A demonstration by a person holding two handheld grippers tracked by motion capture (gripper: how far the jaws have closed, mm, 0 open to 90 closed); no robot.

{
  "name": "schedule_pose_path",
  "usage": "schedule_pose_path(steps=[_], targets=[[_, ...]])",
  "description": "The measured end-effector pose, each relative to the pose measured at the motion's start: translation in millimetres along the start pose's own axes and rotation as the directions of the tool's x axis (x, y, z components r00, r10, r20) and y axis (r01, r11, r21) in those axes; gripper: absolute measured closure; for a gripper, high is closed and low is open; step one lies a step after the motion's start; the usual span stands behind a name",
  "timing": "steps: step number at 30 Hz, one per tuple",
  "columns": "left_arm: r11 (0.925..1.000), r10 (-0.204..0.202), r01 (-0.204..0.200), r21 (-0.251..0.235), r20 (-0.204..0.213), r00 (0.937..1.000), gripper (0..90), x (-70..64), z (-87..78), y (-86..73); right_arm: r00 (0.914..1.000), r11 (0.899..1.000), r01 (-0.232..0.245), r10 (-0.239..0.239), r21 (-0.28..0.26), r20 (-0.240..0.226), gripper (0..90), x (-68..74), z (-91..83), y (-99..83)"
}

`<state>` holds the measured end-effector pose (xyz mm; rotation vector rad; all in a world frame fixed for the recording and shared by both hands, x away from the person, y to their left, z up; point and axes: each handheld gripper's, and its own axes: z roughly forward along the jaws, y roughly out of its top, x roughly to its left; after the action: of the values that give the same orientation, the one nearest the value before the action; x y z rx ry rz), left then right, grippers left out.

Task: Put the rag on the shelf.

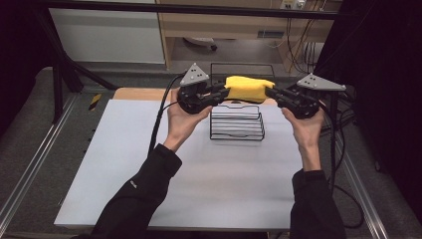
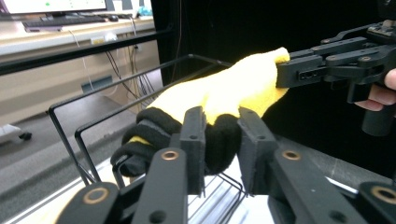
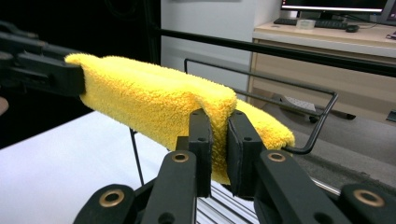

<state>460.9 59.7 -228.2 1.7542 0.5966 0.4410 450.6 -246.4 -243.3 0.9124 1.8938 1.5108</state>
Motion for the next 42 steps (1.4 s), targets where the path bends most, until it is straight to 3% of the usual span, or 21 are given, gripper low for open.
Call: schedule_pose_path(steps=[3, 7, 11, 18, 24, 27, 36, 38, 40, 42], targets=[[0.9993, -0.036, 0.036, -0.007, -0.011, 0.9993, 64.4, 4.3, -7.3, 10.7, 0.9999, 1.0, 0.014, -0.014, -0.001, -0.005, 82.0, -0.3, -0.6, -0.9], [0.9989, -0.042, 0.041, -0.024, -0.046, 0.9981, 64.6, 8.7, -11.1, 26.5, 0.9996, 1.0, 0.027, -0.027, 0.003, -0.006, 81.9, 0.1, -0.8, -1.5], [0.9985, -0.054, 0.054, 0.004, -0.057, 0.9969, 73.7, 12.4, -2.4, 32.2, 0.9986, 0.998, 0.052, -0.052, 0.023, -0.007, 81.7, 1.1, 0.1, -3.3], [0.9934, -0.064, 0.063, 0.096, 0.006, 0.998, 89.8, 11.5, 16.4, 19.3, 0.9983, 0.998, 0.055, -0.055, 0.028, -0.02, 79.9, -0.7, -0.3, -7.0], [0.9893, -0.029, 0.027, 0.143, 0.011, 0.9995, 90.0, 6.1, 20.8, 6.2, 0.9991, 0.998, 0.035, -0.034, 0.049, -0.026, 73.2, -1.0, -4.0, -10.1], [0.9879, -0.015, 0.013, 0.155, 0.01, 0.9998, 90.0, 6.0, 21.3, 1.6, 0.9993, 0.999, 0.029, -0.028, 0.041, -0.025, 63.0, 2.6, -9.7, -9.0], [0.9824, 0.008, -0.009, 0.186, 0.007, 0.9999, 90.0, 3.1, 27.8, -9.4, 0.9977, 0.999, 0.011, -0.014, -0.039, -0.067, 51.9, 15.6, -25.0, 8.7], [0.9802, 0.016, -0.017, 0.197, 0.004, 0.9999, 90.0, 2.9, 30.1, -13.6, 0.9974, 0.999, 0.016, -0.018, -0.028, -0.069, 57.7, 19.3, -22.7, 11.5], [0.9785, 0.023, -0.022, 0.205, -0.001, 0.9997, 90.0, 3.2, 31.8, -18.0, 0.9977, 1.0, 0.014, -0.013, 0.025, -0.067, 72.5, 20.0, -17.0, 9.8], [0.98, 0.02, -0.02, 0.198, 0.002, 0.9998, 90.0, 4.3, 32.2, -22.2, 0.9976, 0.996, -0.012, 0.018, 0.084, -0.067, 81.3, 18.0, -8.7, 3.1]])
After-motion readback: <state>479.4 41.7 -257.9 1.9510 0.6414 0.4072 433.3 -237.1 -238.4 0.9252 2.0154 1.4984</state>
